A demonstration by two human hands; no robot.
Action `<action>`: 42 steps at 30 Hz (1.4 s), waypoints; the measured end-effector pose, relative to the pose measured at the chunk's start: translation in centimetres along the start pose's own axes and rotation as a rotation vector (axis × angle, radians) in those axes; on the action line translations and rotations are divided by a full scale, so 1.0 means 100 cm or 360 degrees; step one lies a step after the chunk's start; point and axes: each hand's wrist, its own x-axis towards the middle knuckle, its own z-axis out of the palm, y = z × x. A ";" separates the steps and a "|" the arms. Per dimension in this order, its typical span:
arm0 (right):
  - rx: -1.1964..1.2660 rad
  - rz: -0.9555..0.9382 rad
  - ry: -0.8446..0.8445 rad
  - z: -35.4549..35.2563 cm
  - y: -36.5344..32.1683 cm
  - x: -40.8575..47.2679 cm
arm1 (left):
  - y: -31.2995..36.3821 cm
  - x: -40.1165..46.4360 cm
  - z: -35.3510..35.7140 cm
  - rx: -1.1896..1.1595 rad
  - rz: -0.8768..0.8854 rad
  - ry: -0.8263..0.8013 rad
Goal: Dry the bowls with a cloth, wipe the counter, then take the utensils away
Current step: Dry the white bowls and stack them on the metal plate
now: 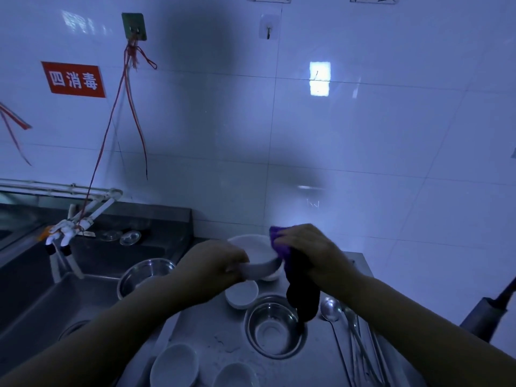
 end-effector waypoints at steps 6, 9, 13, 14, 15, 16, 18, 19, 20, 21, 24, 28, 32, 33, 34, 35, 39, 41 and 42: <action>0.0594 0.0654 0.0586 0.009 -0.011 0.013 | 0.012 0.002 0.016 -0.1938 -0.0687 0.0225; 0.0655 0.0592 0.0567 0.020 -0.026 0.025 | 0.030 0.010 0.022 -0.2248 -0.0619 0.0253; 0.0314 0.0486 0.0595 0.034 -0.039 0.027 | 0.040 0.020 0.016 -0.2388 -0.0596 0.0275; 0.0193 0.0454 0.0601 0.038 -0.041 0.025 | 0.041 0.021 0.014 -0.2392 -0.0588 0.0286; 0.0099 0.0423 0.0613 0.041 -0.043 0.024 | 0.042 0.021 0.013 -0.2390 -0.0581 0.0290; 0.0067 0.0403 0.0637 0.040 -0.044 0.025 | 0.043 0.021 0.012 -0.2390 -0.0566 0.0293; 0.0189 0.0436 0.0715 0.033 -0.041 0.033 | 0.047 0.020 0.012 -0.2390 -0.0514 0.0305; 0.0318 0.0529 0.0762 0.026 -0.039 0.039 | 0.048 0.020 0.012 -0.2381 -0.0490 0.0305; 0.0473 0.0688 0.0790 0.019 -0.037 0.045 | 0.048 0.020 0.013 -0.2369 -0.0473 0.0304; 0.0642 0.0896 0.0771 0.012 -0.034 0.051 | 0.048 0.021 0.013 -0.2366 -0.0469 0.0313; 0.0993 0.1426 0.0688 0.003 -0.026 0.055 | 0.043 0.022 0.012 -0.2455 -0.0484 0.0368; 0.1165 0.1550 0.0775 0.008 -0.028 0.045 | 0.041 0.023 0.011 -0.2703 -0.0493 0.0477; 0.0542 0.1158 0.0930 0.023 -0.039 0.040 | 0.043 0.027 0.011 -0.2930 -0.0553 0.0640; 0.0368 0.1032 0.0944 0.026 -0.042 0.039 | 0.044 0.028 0.010 -0.2952 -0.0558 0.0652; 0.0245 0.0946 0.0944 0.029 -0.044 0.038 | 0.044 0.029 0.009 -0.2959 -0.0564 0.0654; 0.0180 0.0891 0.0945 0.029 -0.046 0.038 | 0.044 0.029 0.008 -0.2959 -0.0577 0.0650; 0.0111 0.0595 0.0891 0.028 -0.048 0.029 | 0.041 0.029 0.005 -0.2986 -0.0645 0.0646; 0.0091 0.0412 0.0814 0.028 -0.045 0.024 | 0.037 0.029 0.003 -0.3029 -0.0693 0.0673; 0.0074 0.0328 0.0785 0.027 -0.044 0.020 | 0.035 0.028 0.001 -0.3054 -0.0715 0.0686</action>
